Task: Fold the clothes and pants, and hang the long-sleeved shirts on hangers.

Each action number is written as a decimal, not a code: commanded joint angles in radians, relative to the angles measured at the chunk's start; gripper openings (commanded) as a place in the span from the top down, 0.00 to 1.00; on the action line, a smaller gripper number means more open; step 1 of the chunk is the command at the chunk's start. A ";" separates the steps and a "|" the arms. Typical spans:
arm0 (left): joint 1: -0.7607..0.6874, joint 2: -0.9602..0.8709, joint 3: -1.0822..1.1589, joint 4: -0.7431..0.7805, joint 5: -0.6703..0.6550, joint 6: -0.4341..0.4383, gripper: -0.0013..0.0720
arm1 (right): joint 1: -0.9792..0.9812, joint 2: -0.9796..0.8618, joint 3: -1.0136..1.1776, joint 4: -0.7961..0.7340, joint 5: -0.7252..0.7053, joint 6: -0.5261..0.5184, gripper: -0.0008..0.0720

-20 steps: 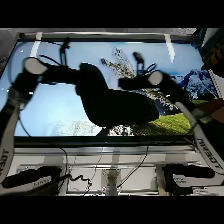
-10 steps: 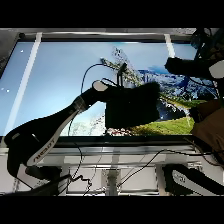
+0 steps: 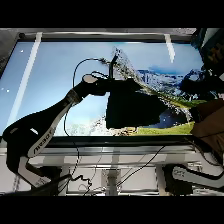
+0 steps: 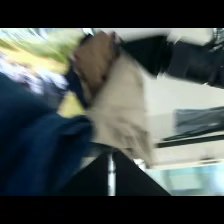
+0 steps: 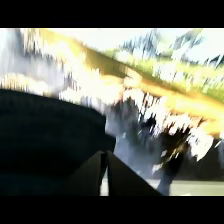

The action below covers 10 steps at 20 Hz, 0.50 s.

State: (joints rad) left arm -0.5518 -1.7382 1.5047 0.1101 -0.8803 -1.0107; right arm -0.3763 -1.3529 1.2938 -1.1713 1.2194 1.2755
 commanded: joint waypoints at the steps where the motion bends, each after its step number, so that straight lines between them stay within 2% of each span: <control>1: 0.068 -0.001 0.001 0.232 0.019 0.047 0.95 | -0.114 -0.134 -0.005 0.228 0.225 -0.099 0.43; 2: 0.058 -0.001 0.001 0.330 0.082 0.047 0.95 | -0.118 -0.160 -0.005 0.233 0.229 -0.076 0.36; 6: -0.058 -0.009 0.001 0.604 0.402 0.047 0.95 | -0.093 -0.208 -0.005 0.228 0.218 -0.062 0.34; 7: -0.100 -0.021 0.001 0.664 0.460 0.047 0.95 | -0.082 -0.208 -0.005 0.223 0.223 -0.052 0.26; 8: -0.136 -0.037 0.001 0.696 0.484 0.047 0.95 | -0.071 -0.208 -0.005 0.218 0.243 -0.014 0.10; 9: -0.174 -0.056 0.001 0.708 0.490 0.047 0.95 | -0.061 -0.208 -0.005 0.206 0.258 0.019 0.02; 10: -0.209 -0.074 0.001 0.710 0.484 0.048 0.95 | -0.050 -0.208 -0.005 0.184 0.262 0.035 0.03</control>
State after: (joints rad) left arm -0.6731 -1.7771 1.5047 0.6941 -0.5026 -0.9653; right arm -0.4480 -1.5482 1.2896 -0.9695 1.4418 1.2522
